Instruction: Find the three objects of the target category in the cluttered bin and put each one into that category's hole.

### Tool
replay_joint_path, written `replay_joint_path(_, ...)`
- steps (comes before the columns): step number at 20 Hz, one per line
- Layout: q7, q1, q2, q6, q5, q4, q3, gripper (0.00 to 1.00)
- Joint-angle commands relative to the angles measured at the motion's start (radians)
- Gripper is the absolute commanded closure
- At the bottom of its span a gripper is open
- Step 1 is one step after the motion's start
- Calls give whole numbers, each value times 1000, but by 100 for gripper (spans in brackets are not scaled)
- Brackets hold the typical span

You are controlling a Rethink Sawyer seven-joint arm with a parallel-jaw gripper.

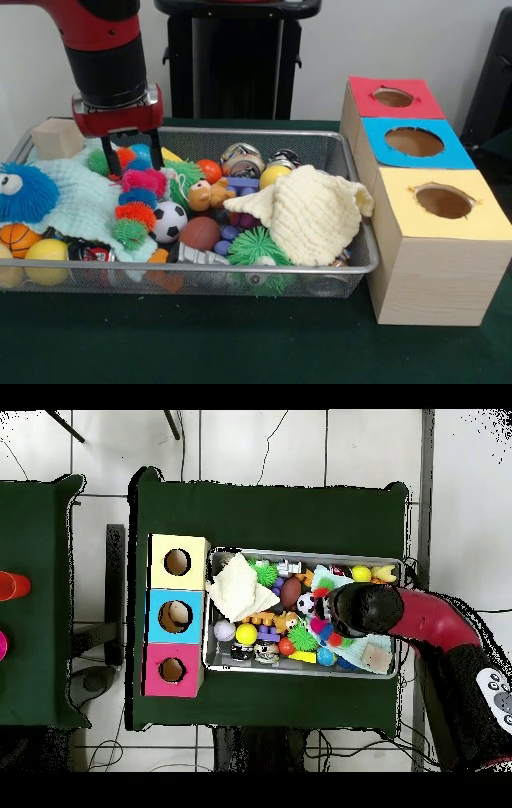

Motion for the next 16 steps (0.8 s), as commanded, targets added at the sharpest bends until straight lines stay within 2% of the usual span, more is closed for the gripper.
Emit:
replay_joint_path(1, -42, 28, 69, 101, -56, -67, -19, 0)
replay_joint_path(4, -30, 32, 202, 18, -78, -156, -24, 0)
replay_joint_path(6, -48, 33, 254, -3, -90, -203, -23, 0)
replay_joint_path(14, -136, 10, 319, 41, -106, -304, -6, 0)
replay_joint_path(16, -149, 1, 324, 47, -105, -309, -2, 0)
